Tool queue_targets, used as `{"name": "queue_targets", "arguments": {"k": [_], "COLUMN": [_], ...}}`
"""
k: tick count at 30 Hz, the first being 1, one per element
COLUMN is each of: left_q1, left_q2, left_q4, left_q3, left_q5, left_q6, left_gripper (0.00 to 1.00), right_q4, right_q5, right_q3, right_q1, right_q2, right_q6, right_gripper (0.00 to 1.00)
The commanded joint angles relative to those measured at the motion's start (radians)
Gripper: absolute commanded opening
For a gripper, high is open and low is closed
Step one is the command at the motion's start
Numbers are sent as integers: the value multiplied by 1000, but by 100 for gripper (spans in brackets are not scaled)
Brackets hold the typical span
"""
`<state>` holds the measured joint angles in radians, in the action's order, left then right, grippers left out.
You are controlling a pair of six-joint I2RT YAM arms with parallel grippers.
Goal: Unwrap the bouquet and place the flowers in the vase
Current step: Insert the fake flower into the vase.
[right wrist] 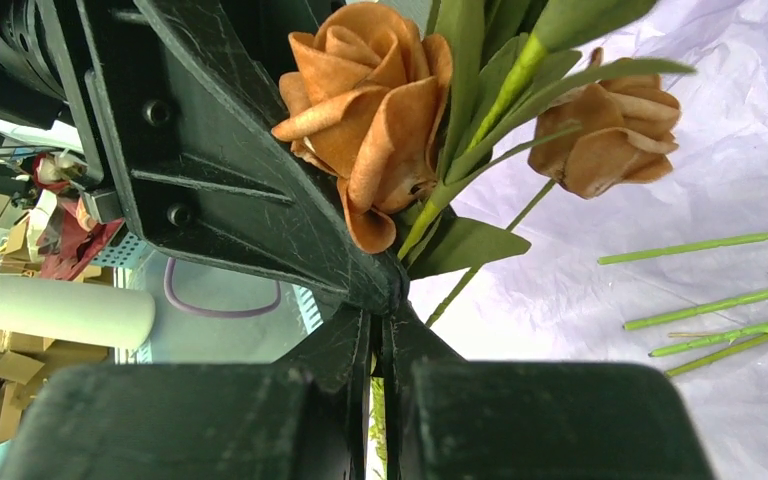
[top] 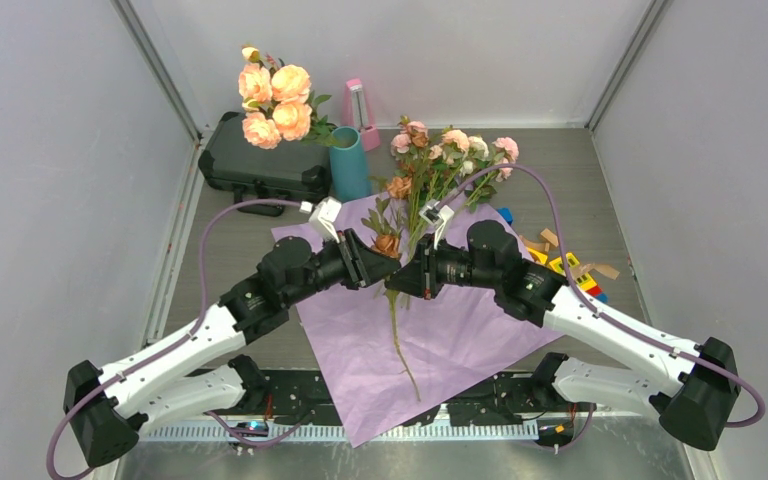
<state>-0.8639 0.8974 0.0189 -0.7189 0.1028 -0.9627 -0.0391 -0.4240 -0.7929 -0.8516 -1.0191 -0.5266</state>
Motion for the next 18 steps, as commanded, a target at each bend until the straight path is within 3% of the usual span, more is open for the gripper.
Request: {"name": "queue_targets", "arguments": {"k": [1, 8, 18], "left_q1": [0, 0, 0], "left_q2": [-1, -23, -3], "left_q4": [50, 43, -14], "left_q3": [28, 23, -39], "left_q5": [-9, -28, -51], "left_q6": [-26, -27, 43], "left_gripper": [26, 0, 0], "right_q4": [75, 46, -17], "right_q5": [-14, 35, 105], "right_q3": [-52, -51, -42], "right_q1": [-12, -13, -14], "right_q2": [27, 34, 76], "right_q6": [1, 17, 28], "right_gripper": [0, 13, 47]}}
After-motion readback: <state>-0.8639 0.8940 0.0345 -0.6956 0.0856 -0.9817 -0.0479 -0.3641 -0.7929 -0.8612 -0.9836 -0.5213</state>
